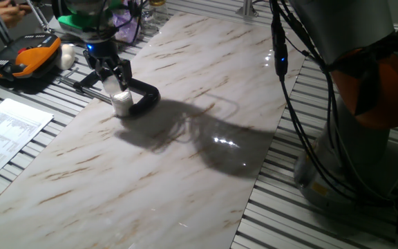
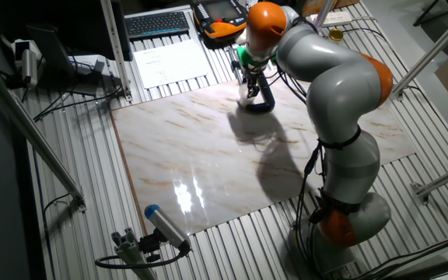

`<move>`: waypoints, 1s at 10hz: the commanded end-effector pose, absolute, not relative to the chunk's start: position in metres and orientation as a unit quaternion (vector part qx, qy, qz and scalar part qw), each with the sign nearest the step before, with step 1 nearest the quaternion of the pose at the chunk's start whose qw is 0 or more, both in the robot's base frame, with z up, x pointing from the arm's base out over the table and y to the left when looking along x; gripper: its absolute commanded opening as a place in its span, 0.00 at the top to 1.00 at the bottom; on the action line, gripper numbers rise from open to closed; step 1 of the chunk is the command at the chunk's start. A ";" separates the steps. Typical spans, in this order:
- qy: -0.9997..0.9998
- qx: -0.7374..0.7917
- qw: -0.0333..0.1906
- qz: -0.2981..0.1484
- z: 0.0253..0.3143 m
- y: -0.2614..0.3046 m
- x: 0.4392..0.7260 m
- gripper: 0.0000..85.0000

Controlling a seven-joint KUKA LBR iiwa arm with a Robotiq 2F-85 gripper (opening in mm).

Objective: Unscrew the lid from the jar

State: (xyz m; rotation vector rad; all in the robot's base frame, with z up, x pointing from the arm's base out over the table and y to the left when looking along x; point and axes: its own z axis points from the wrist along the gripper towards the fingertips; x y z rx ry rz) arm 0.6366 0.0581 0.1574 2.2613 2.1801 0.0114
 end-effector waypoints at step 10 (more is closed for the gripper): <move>0.824 0.566 0.010 -0.004 0.173 0.018 0.643 1.00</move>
